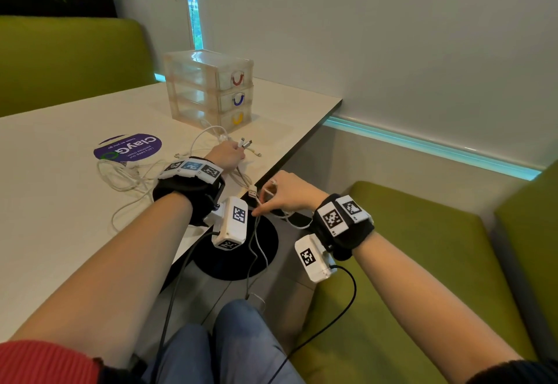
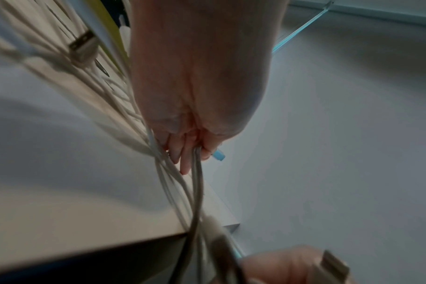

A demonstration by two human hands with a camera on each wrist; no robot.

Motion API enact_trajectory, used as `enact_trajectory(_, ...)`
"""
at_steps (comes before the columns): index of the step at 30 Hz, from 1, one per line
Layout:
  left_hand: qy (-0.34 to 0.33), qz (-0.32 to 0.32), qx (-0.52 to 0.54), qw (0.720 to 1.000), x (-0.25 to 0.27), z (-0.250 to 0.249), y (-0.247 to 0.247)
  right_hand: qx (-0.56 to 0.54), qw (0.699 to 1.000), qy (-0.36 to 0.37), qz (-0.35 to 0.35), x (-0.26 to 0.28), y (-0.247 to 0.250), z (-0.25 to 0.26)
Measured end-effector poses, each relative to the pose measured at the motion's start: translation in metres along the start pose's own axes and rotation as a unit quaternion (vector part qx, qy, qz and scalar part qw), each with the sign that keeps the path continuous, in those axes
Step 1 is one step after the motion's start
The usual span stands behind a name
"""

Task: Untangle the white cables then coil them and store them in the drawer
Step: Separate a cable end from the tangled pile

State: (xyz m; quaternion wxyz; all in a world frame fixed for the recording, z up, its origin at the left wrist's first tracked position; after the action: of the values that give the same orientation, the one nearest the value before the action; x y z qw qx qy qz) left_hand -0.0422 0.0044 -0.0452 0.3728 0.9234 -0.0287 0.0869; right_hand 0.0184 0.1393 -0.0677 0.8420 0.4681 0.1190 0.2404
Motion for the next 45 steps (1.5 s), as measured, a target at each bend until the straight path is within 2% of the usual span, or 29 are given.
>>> enact_trajectory(3, -0.001, 0.004, -0.003, 1.0, 0.001, 0.001, 0.001, -0.018, 0.999, 0.029, -0.033, 0.003, 0.008, 0.0)
enact_trajectory(6, -0.003, -0.001, -0.004, 1.0, 0.001, 0.001, 0.001, -0.086, 0.99, 0.039, -0.105, 0.009, 0.031, -0.006)
enact_trajectory(9, 0.0, -0.009, -0.01, 1.0, 0.002, -0.001, 0.001, -0.105, 0.977, 0.031, -0.181, 0.011, 0.041, -0.009)
enact_trajectory(14, 0.009, -0.051, 0.018, 0.998, 0.0, 0.001, 0.006, -0.157, 0.932, 0.053, -0.324, 0.008, 0.037, -0.004)
enact_trajectory(18, 0.013, -0.034, 0.056, 0.998, 0.001, 0.0, 0.006, -0.195, 0.892, 0.04, -0.407, 0.008, 0.039, -0.011)
enact_trajectory(22, 0.0, -0.032, 0.068, 0.997, 0.002, -0.005, 0.007, -0.324, 0.842, 0.033, -0.429, 0.005, 0.038, -0.011)
enact_trajectory(24, -0.013, -0.02, 0.089, 0.996, 0.003, -0.006, 0.006, -0.41, 0.82, 0.041, -0.397, 0.005, 0.038, -0.008)
enact_trajectory(25, -0.023, -0.006, 0.11, 0.994, 0.004, -0.007, 0.005, -0.43, 0.818, 0.042, -0.379, 0.005, 0.037, -0.006)
enact_trajectory(27, -0.041, 0.009, 0.133, 0.99, 0.004, -0.007, 0.005, -0.383, 0.851, 0.023, -0.358, 0.005, 0.036, -0.008)
enact_trajectory(30, -0.04, 0.014, 0.101, 0.994, 0.004, -0.005, 0.007, -0.202, 0.923, -0.017, -0.326, 0.004, 0.032, -0.017)
enact_trajectory(32, -0.025, 0.021, 0.064, 0.997, 0.004, -0.003, 0.007, -0.13, 0.943, -0.02, -0.307, 0.004, 0.033, -0.02)
enact_trajectory(34, -0.02, 0.018, 0.035, 0.999, 0.004, -0.004, 0.006, -0.085, 0.947, -0.019, -0.309, 0.008, 0.042, -0.024)
enact_trajectory(36, -0.016, 0.016, 0.007, 1.0, 0.002, -0.004, 0.005, -0.063, 0.941, -0.021, -0.331, 0.013, 0.059, -0.026)
enact_trajectory(38, -0.01, 0.006, -0.015, 1.0, 0.003, -0.004, 0.006, -0.054, 0.916, -0.027, -0.397, 0.024, 0.083, -0.027)
enact_trajectory(41, -0.005, -0.01, -0.046, 0.999, 0.001, -0.004, 0.006, -0.06, 0.826, -0.05, -0.558, 0.052, 0.123, -0.037)
enact_trajectory(42, -0.005, -0.016, -0.057, 0.998, 0.0, -0.004, 0.005, -0.074, 0.802, -0.047, -0.591, 0.06, 0.132, -0.04)
enact_trajectory(43, -0.006, -0.02, -0.066, 0.998, 0.002, -0.006, 0.006, -0.09, 0.79, -0.037, -0.605, 0.065, 0.137, -0.041)
enact_trajectory(45, -0.008, -0.025, -0.072, 0.997, 0.007, -0.012, 0.005, -0.124, 0.806, -0.012, -0.579, 0.064, 0.132, -0.039)
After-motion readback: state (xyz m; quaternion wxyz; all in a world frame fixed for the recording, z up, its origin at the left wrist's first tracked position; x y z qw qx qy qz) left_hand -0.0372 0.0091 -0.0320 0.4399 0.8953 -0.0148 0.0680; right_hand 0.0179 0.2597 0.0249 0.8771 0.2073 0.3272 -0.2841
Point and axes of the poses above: each hand's wrist, its own x-axis away from the middle knuckle, its own y-axis out of the back of the hand, z = x × y, the point moved 4 cm from there along -x, towards the middle knuckle, and after that the axes turned 9 degrees about y, right-handed, at the moved point
